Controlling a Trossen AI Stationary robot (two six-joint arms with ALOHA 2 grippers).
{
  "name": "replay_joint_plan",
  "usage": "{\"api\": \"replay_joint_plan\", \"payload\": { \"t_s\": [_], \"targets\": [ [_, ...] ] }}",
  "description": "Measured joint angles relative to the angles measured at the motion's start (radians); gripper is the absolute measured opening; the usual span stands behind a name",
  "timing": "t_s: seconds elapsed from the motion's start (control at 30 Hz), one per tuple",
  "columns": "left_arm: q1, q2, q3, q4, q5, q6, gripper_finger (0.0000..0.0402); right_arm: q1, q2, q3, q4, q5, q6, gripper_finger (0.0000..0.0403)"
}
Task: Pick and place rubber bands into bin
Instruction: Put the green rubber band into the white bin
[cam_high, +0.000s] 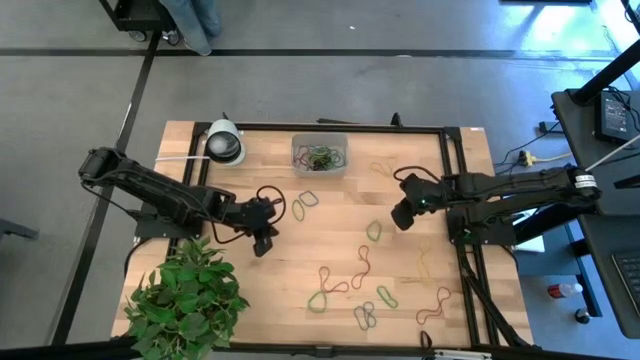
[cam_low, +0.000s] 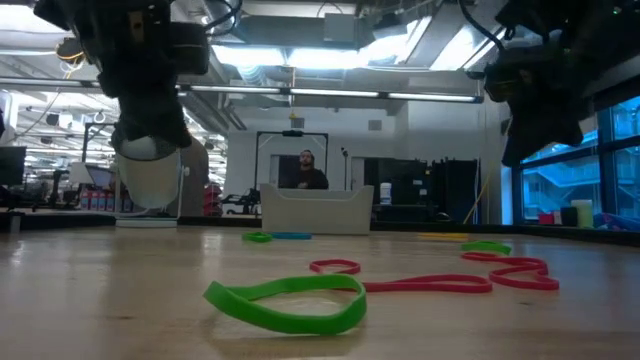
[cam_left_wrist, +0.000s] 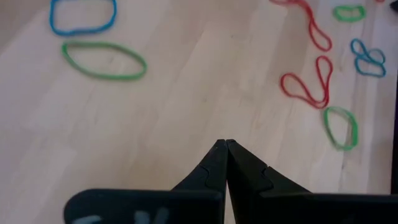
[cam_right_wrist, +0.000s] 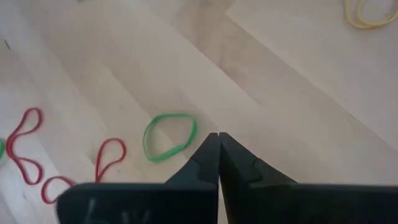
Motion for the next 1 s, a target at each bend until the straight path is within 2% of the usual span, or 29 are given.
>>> {"api": "replay_joint_plan", "payload": {
  "t_s": [0.33,0.57,0.77,0.87,1.0],
  "targets": [
    [-0.020,0.038,0.103,-0.076,-0.075,0.045,0.0001,0.003,0.000,0.000,0.015,0.000,-0.019,0.0004],
    [-0.030,0.153,0.181,-0.118,-0.092,0.046,0.0001,0.003,0.000,0.000,0.016,0.000,-0.056,0.0002],
    [0.006,0.265,0.232,-0.120,-0.095,0.046,0.0002,0.003,0.000,0.000,0.018,0.000,-0.079,0.0006],
    [0.036,0.315,0.254,-0.118,-0.068,0.046,0.0013,0.003,0.000,0.000,0.018,0.000,-0.082,0.0006],
    [0.069,0.373,0.280,-0.117,-0.052,0.081,0.0048,0.003,0.000,0.000,0.018,0.000,-0.088,0.0006]
  ]
}}
